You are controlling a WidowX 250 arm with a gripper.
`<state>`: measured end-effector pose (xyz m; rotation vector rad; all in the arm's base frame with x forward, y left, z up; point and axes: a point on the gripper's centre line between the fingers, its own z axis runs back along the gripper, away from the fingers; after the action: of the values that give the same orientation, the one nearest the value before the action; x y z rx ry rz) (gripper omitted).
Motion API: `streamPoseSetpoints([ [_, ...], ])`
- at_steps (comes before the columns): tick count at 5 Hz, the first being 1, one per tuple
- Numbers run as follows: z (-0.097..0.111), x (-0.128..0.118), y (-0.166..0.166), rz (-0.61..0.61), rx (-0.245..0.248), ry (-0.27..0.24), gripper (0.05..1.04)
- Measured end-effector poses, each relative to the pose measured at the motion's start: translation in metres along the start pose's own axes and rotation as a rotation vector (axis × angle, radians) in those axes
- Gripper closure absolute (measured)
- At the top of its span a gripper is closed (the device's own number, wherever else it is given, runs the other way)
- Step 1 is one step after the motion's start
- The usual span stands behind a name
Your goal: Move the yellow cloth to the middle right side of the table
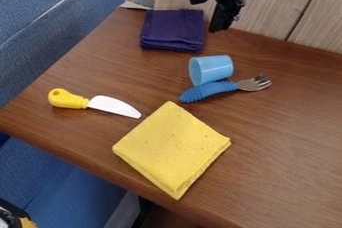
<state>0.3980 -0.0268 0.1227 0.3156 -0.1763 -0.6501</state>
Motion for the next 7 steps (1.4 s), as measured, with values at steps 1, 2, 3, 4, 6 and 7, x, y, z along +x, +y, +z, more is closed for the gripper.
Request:
streamPoseSetpoints([
  [1, -0.013, -0.003, -0.006, -0.011, -0.018, 0.032, 0.084],
  [2, -0.018, -0.007, -0.017, -0.034, -0.041, 0.058, 0.084],
  [3, -0.007, -0.016, -0.029, -0.046, -0.046, 0.037, 0.084],
  [4, 0.014, -0.040, -0.044, -0.063, -0.077, -0.031, 0.084],
  [6, -0.003, -0.091, -0.080, -0.132, -0.147, 0.067, 0.084],
  [7, -0.025, -0.104, -0.102, -0.227, -0.151, 0.125, 0.084],
])
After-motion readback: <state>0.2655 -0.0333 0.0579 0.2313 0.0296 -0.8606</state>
